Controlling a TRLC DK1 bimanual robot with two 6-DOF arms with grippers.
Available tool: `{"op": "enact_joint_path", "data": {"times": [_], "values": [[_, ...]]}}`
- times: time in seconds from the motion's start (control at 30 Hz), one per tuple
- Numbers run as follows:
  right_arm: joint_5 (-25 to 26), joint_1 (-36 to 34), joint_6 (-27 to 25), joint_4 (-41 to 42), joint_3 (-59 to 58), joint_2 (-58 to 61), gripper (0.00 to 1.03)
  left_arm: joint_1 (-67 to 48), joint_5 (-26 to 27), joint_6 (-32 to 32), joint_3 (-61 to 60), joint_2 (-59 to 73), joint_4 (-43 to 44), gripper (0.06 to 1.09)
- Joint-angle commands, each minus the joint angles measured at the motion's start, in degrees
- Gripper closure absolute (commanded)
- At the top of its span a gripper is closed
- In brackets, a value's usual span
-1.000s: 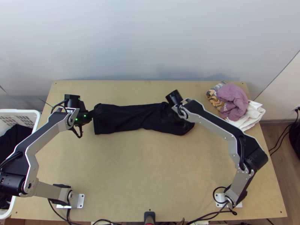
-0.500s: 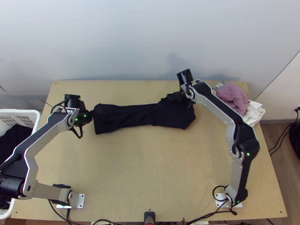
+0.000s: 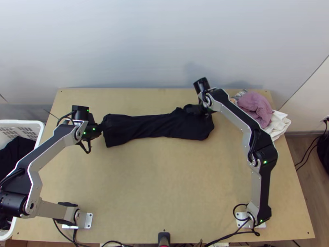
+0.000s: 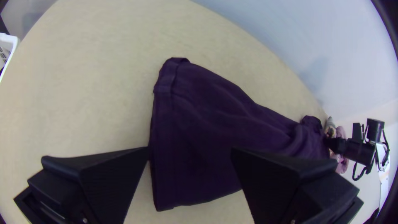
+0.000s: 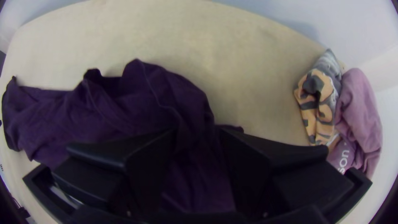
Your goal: Fold the t-shirt
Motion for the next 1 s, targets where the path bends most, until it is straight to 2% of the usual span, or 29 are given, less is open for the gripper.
{"op": "enact_joint_path", "data": {"times": [0.0,0.07,0.17,0.23,0.37,0.47,0.9,0.97], "values": [[-1.1,-0.4,3.4,-2.7,-6.1,-5.7,0.37,-0.8,-0.7,-0.4,0.3,2.9,2.2,0.12],[-4.8,-0.8,6.6,-2.7,-6.0,-9.3,0.3,-1.2,-1.6,-0.4,1.3,4.2,2.8,0.12],[-11.7,-0.4,12.1,-2.7,-5.4,-14.4,0.12,-1.4,-2.5,-0.3,2.8,6.2,3.8,0.12],[-12.1,2.3,12.0,-2.7,-4.3,-16.0,0.04,-1.7,-3.6,-0.1,3.7,7.6,4.1,0.12],[-11.8,7.4,8.9,-2.8,-1.6,-16.7,0.04,-2.6,-5.4,0.6,5.0,9.8,4.1,0.12],[-11.7,8.5,8.0,-2.9,-0.7,-16.7,0.04,-3.3,-7.3,1.3,5.8,10.7,3.5,0.12],[-11.8,12.1,4.9,-2.8,1.0,-15.2,0.04,-5.4,-8.2,3.2,9.5,15.4,-2.3,0.12],[-11.8,12.1,4.8,-2.8,1.6,-14.9,0.04,-6.1,-8.2,3.1,10.8,16.6,-4.0,0.18]]}}
